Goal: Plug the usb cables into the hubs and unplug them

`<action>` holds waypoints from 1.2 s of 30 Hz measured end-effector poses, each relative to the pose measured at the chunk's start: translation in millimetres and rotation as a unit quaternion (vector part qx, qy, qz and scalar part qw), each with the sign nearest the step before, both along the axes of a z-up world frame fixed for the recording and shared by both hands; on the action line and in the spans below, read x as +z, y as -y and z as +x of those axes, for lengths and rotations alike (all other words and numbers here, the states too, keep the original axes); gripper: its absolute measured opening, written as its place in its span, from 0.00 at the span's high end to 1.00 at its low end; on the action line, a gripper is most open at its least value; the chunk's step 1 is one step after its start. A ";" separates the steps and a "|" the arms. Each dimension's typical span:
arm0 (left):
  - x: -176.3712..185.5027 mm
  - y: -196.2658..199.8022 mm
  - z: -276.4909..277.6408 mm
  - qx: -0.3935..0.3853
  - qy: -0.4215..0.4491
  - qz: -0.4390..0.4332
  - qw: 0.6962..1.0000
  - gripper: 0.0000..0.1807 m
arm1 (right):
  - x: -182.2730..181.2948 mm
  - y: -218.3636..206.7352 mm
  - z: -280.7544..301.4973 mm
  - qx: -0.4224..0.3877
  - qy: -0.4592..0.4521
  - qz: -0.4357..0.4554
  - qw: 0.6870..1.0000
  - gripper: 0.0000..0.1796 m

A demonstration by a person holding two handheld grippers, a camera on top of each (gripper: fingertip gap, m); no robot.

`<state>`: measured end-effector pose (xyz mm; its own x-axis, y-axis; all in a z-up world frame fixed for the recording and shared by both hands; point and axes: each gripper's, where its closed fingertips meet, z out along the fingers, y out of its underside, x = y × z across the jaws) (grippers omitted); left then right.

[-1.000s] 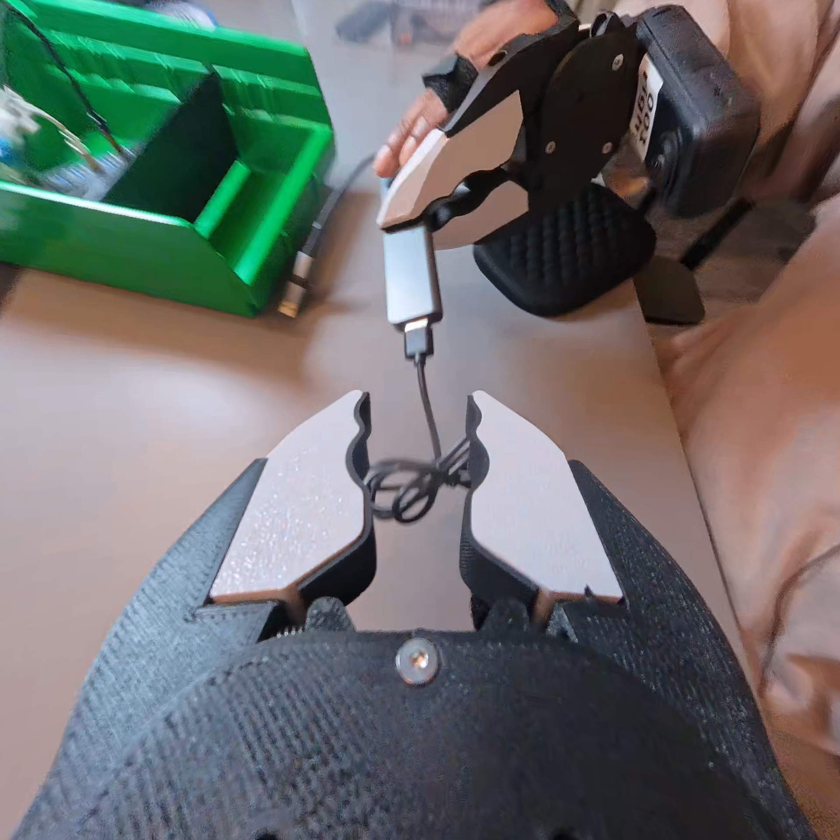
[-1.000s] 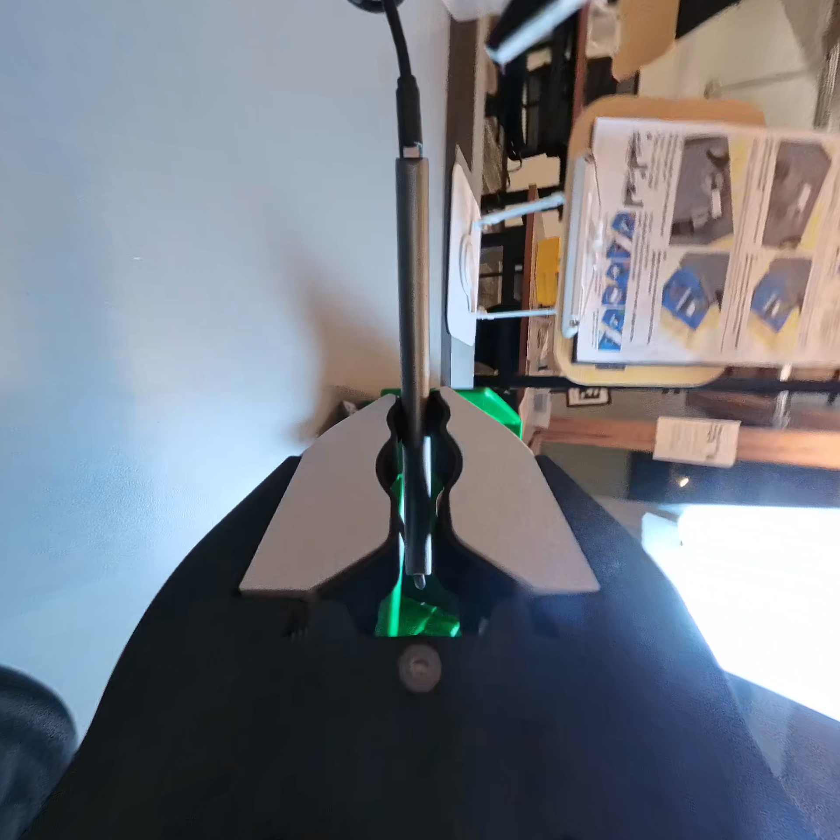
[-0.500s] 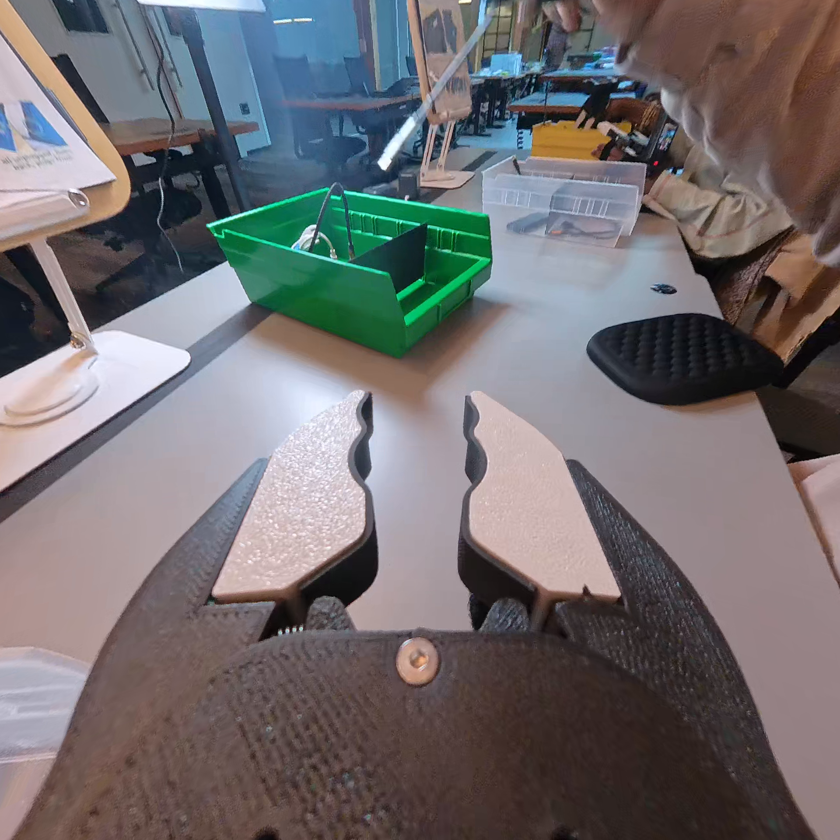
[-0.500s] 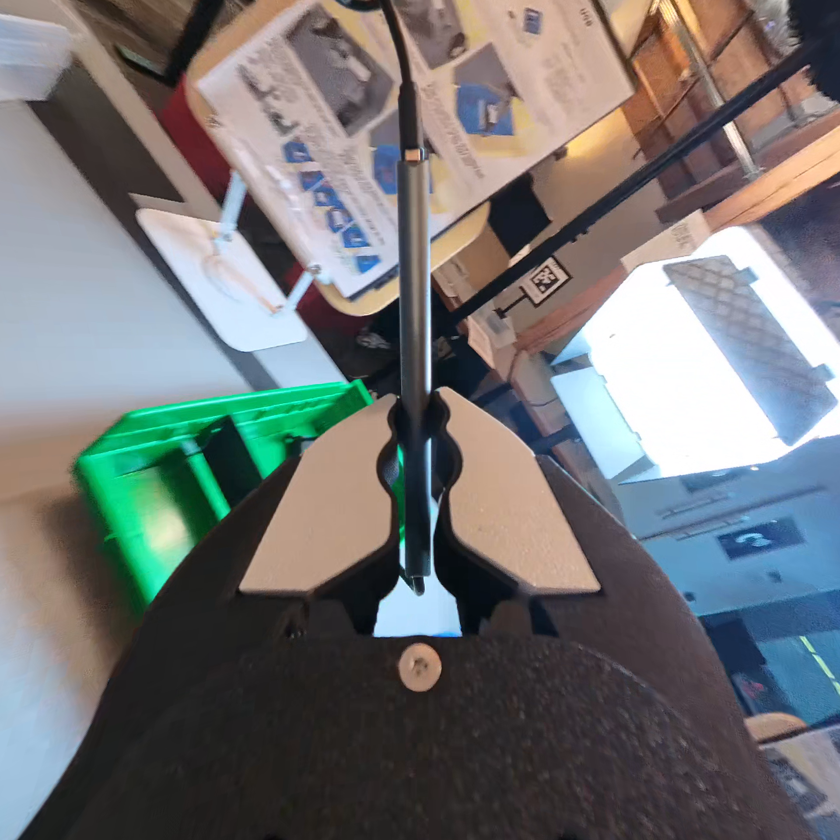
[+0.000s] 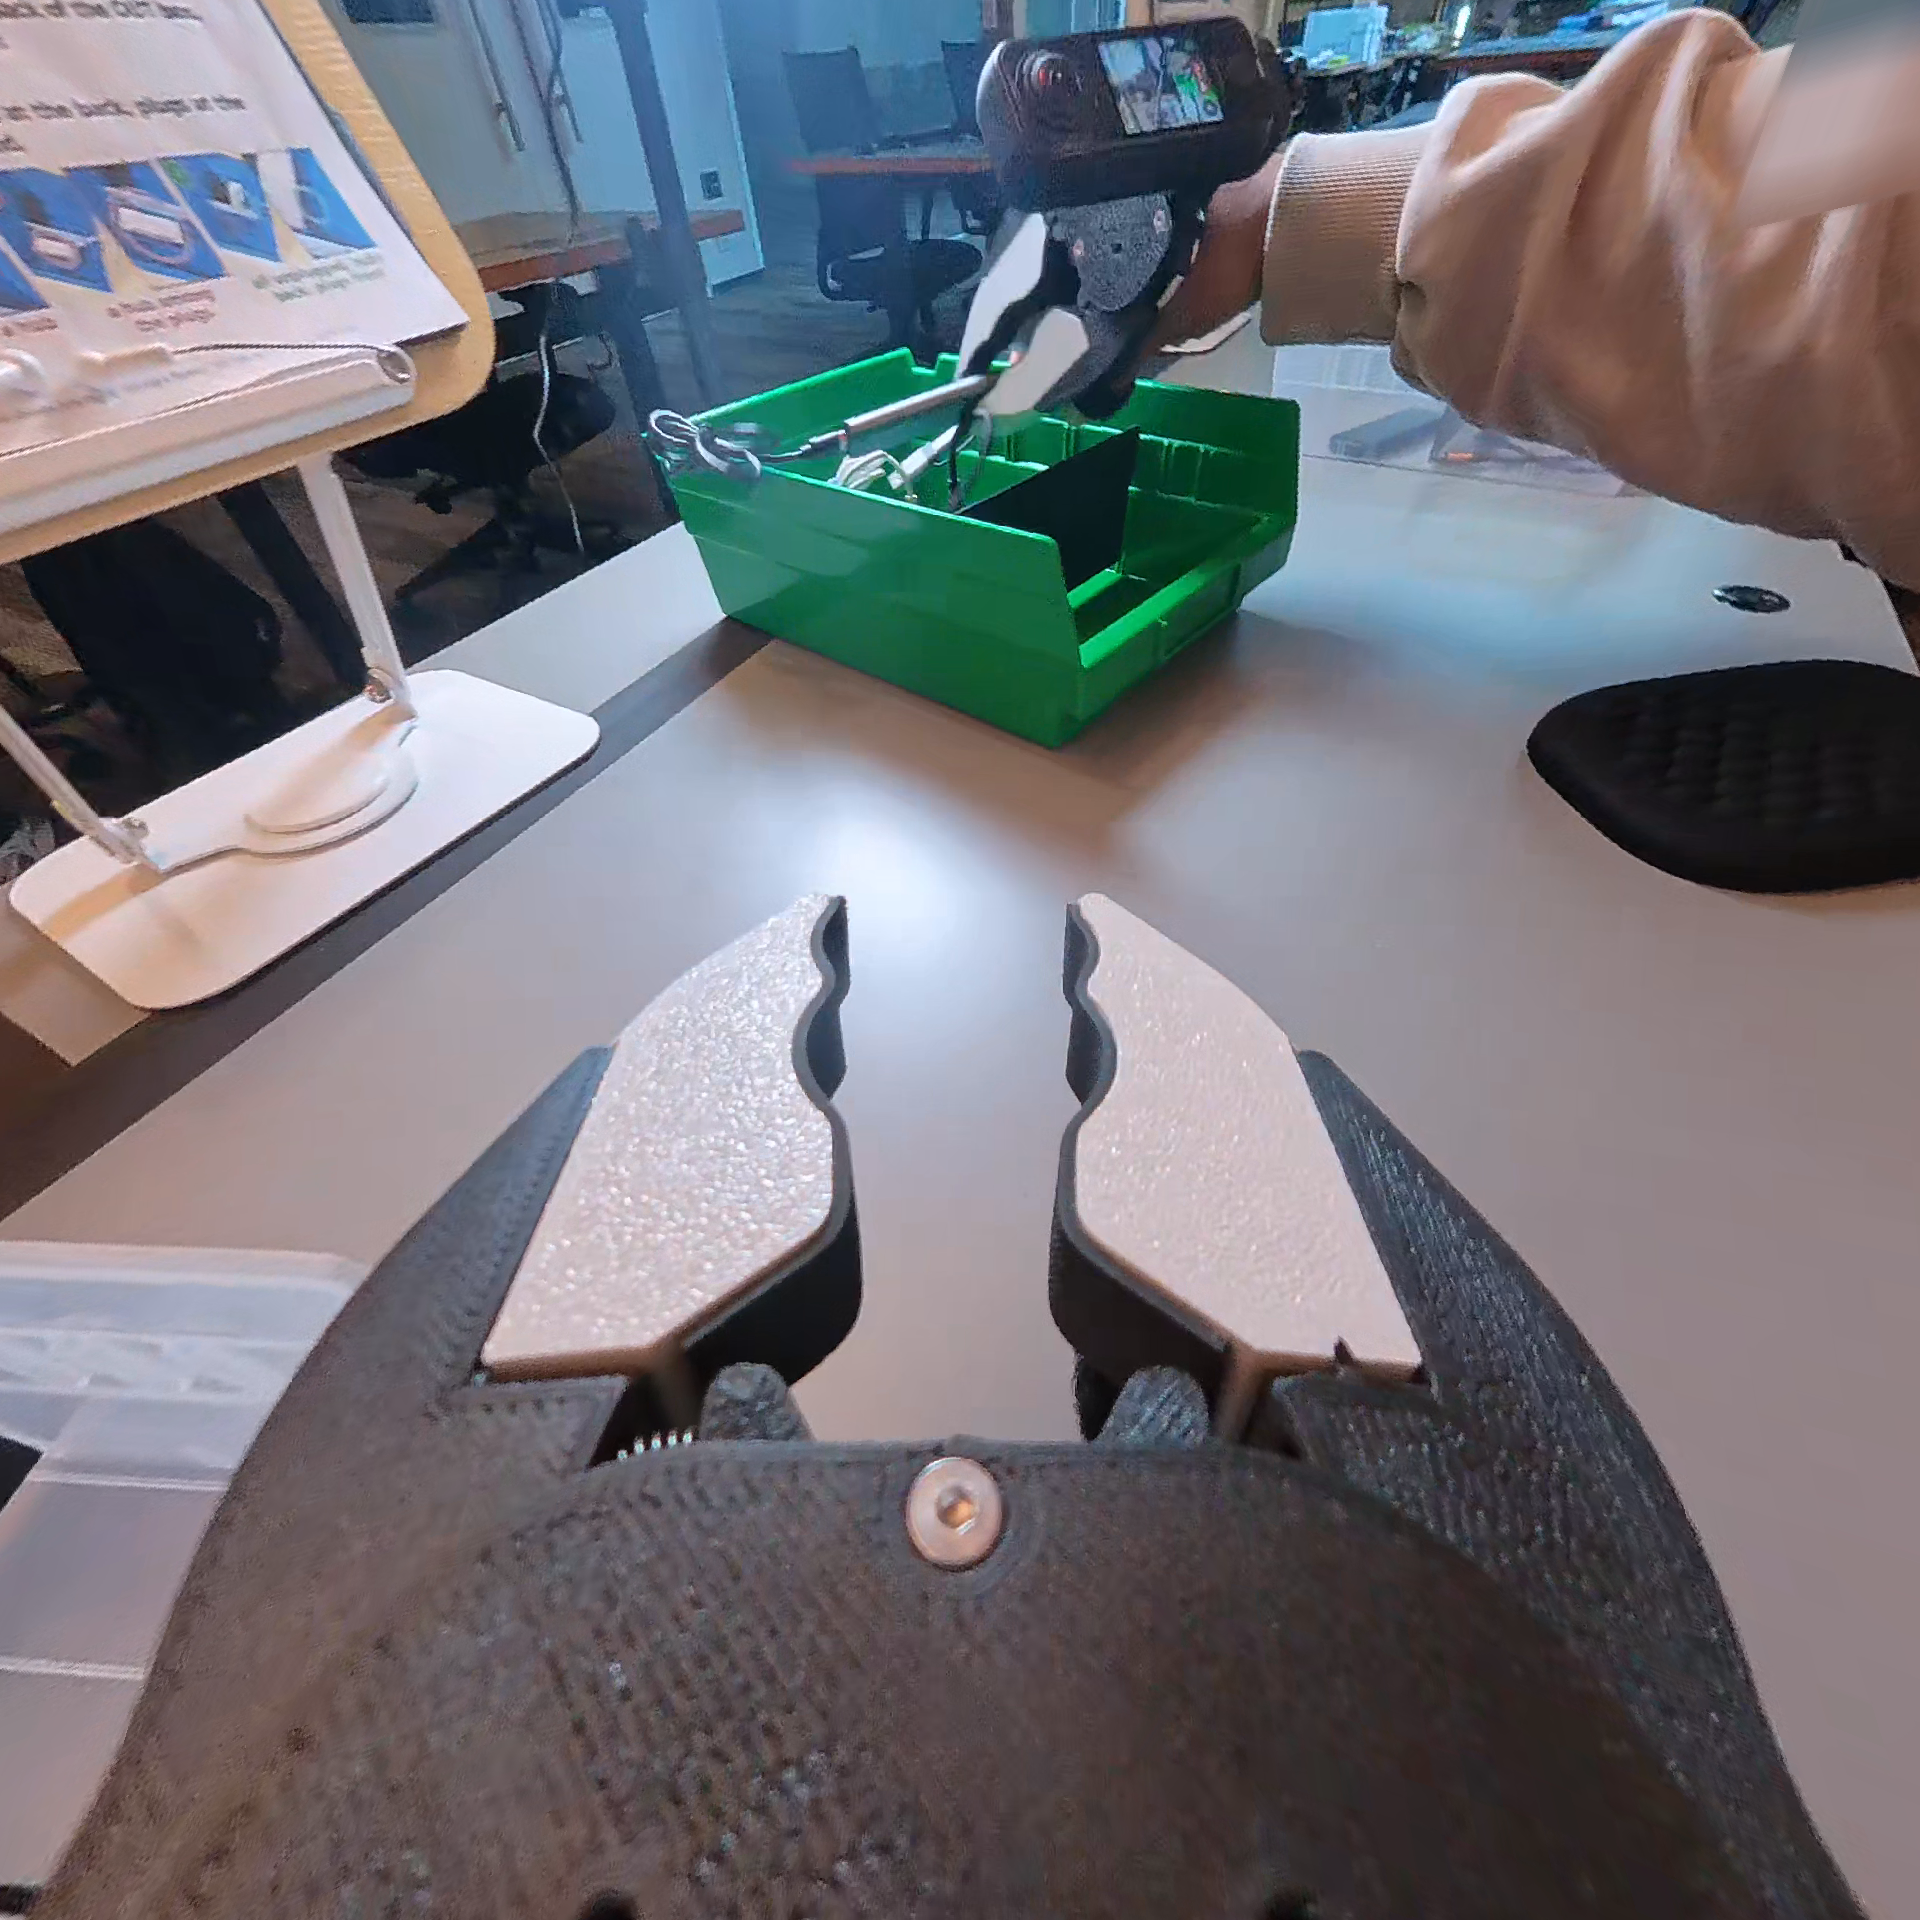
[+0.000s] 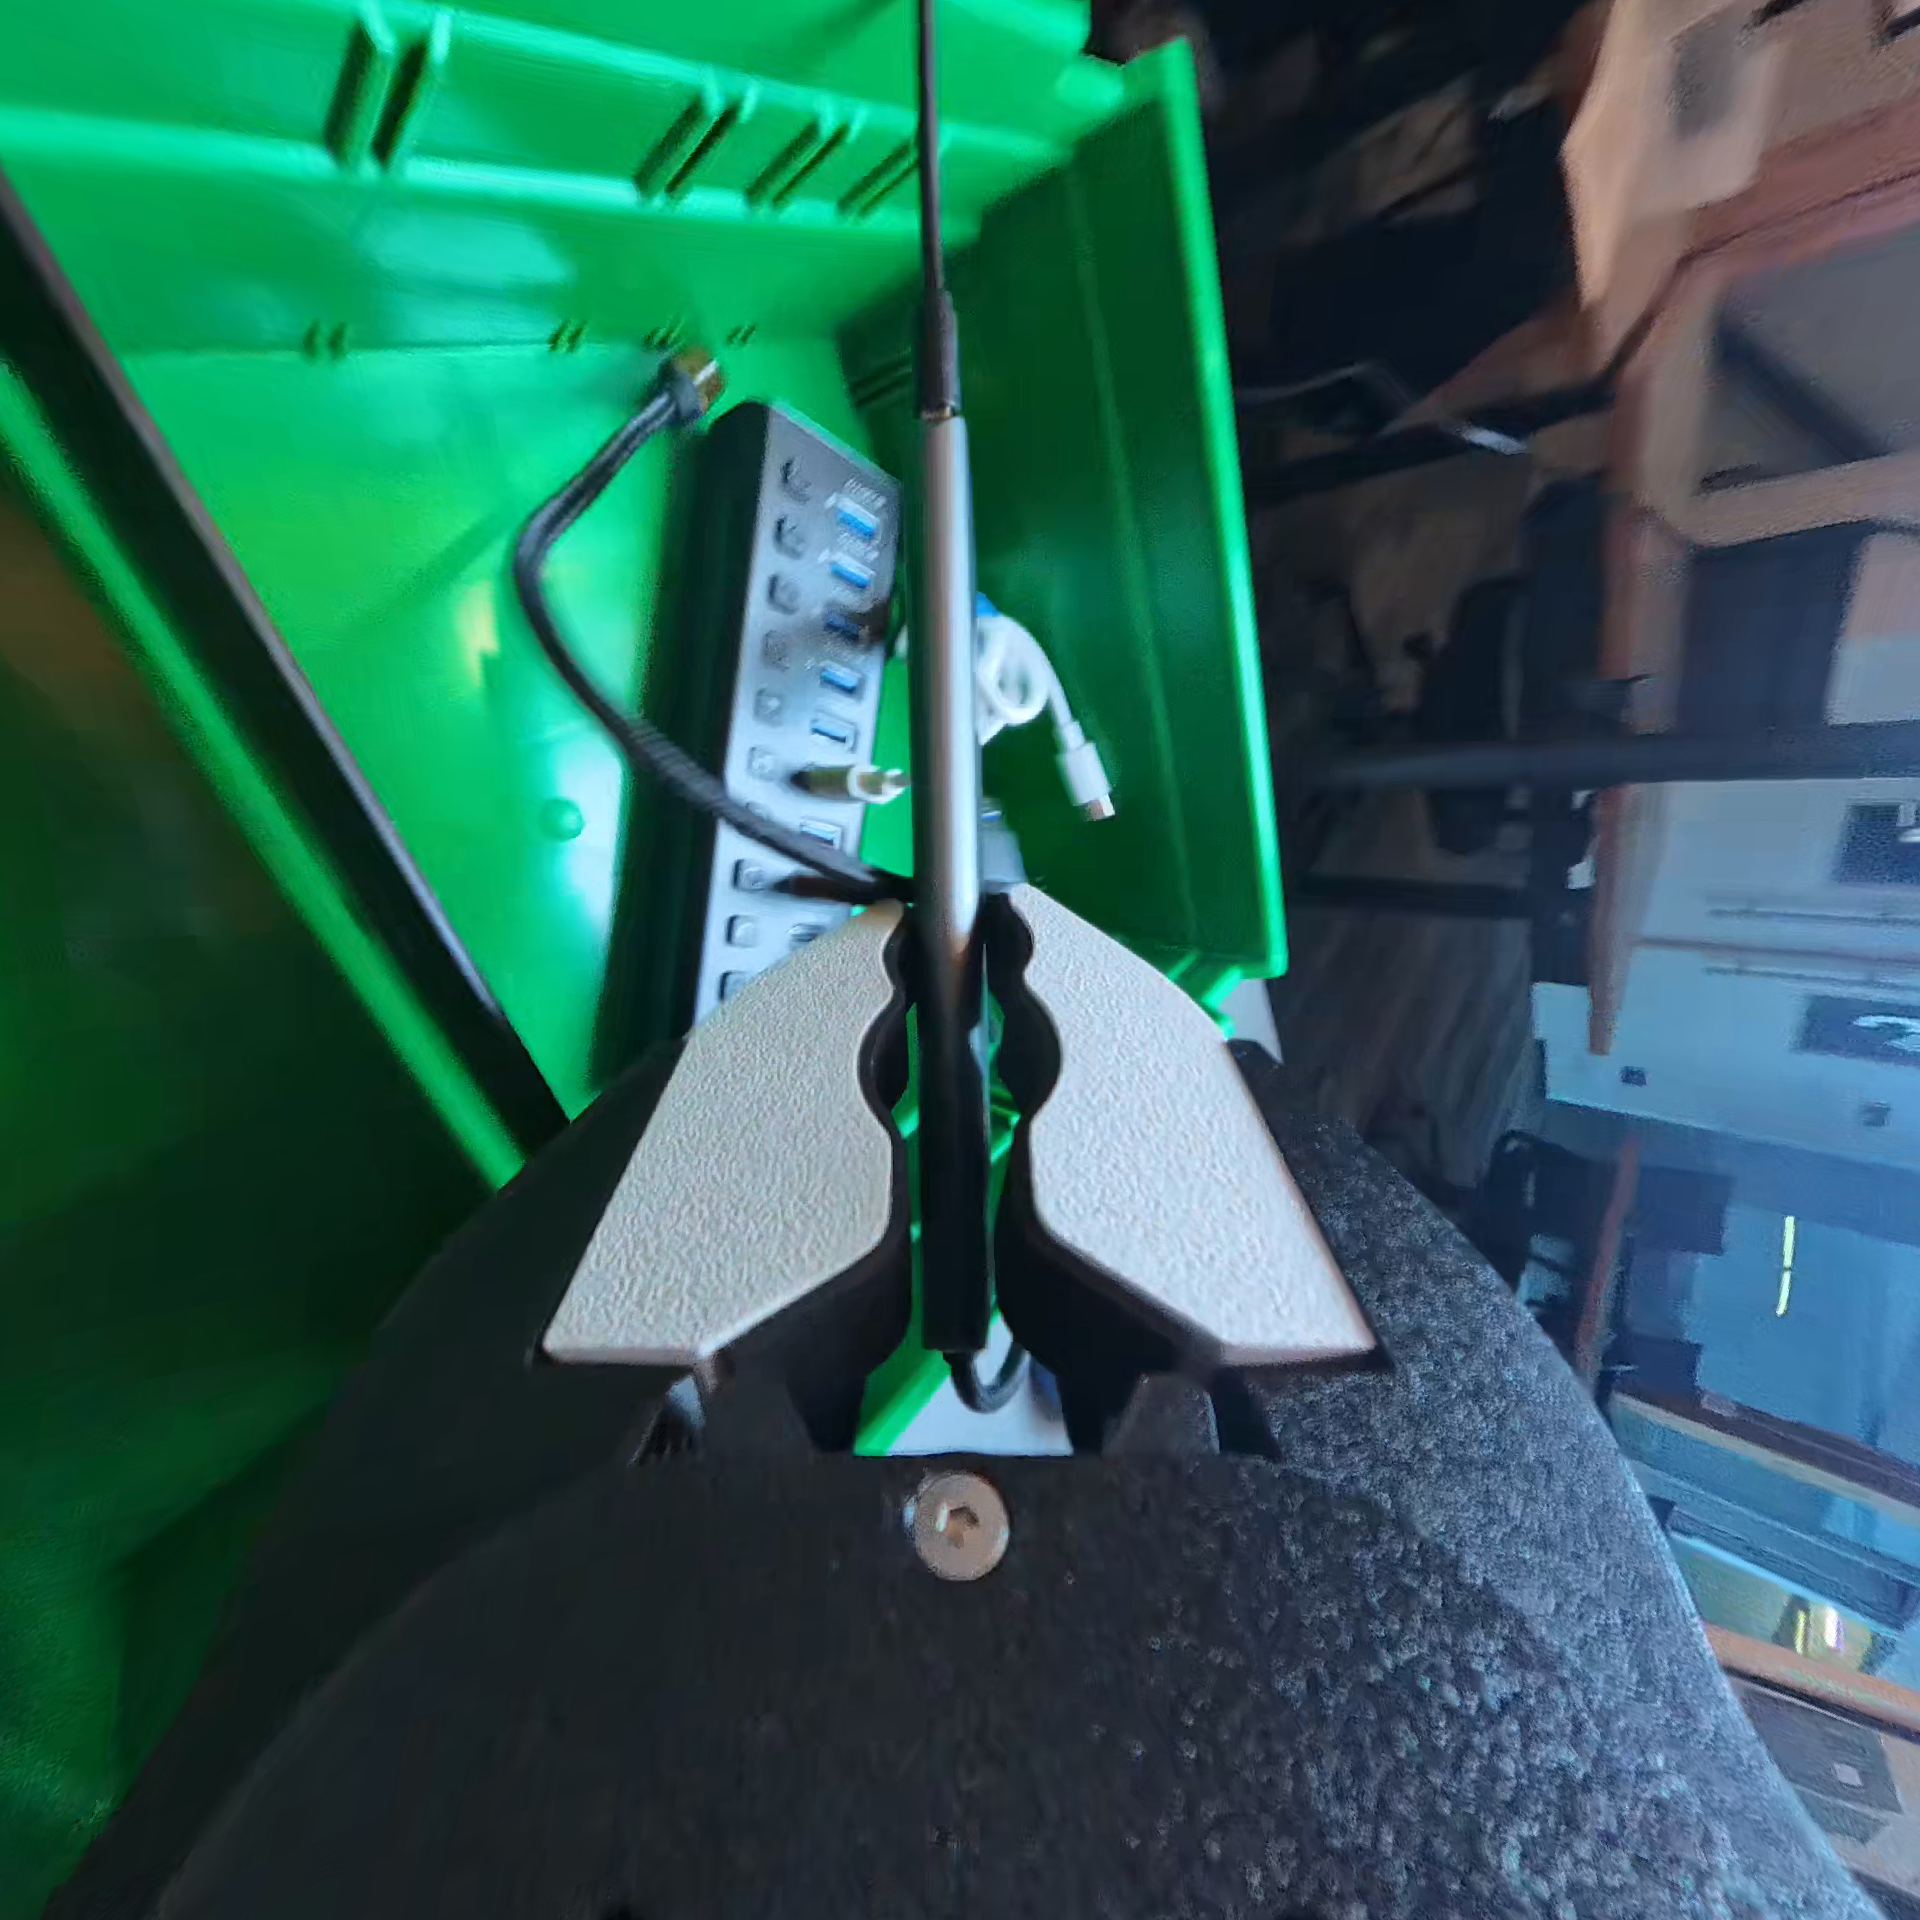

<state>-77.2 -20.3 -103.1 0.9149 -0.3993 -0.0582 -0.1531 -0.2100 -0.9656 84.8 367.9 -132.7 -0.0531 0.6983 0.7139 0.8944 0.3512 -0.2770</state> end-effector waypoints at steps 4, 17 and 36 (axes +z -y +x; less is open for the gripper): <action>-1.1 -1.2 -11.2 0.014 0.015 -0.006 1.000 0.78 | -12.8 4.9 8.6 -0.045 0.057 -0.069 0.995 0.86; 44.3 39.3 -172.2 0.211 -0.057 -0.050 0.975 0.73 | 74.0 101.9 9.2 0.042 -0.257 -0.191 0.946 0.72; -14.0 17.8 -241.6 0.140 -0.095 -0.363 0.916 0.81 | -0.4 245.4 27.8 0.088 -0.362 -0.345 0.861 0.76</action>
<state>-318.9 -38.1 -117.1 0.9883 -0.1473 -0.0388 -0.1459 -0.8429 -0.5178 112.5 122.5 -133.1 0.0840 0.9962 0.0223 0.3484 -0.0084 -0.9373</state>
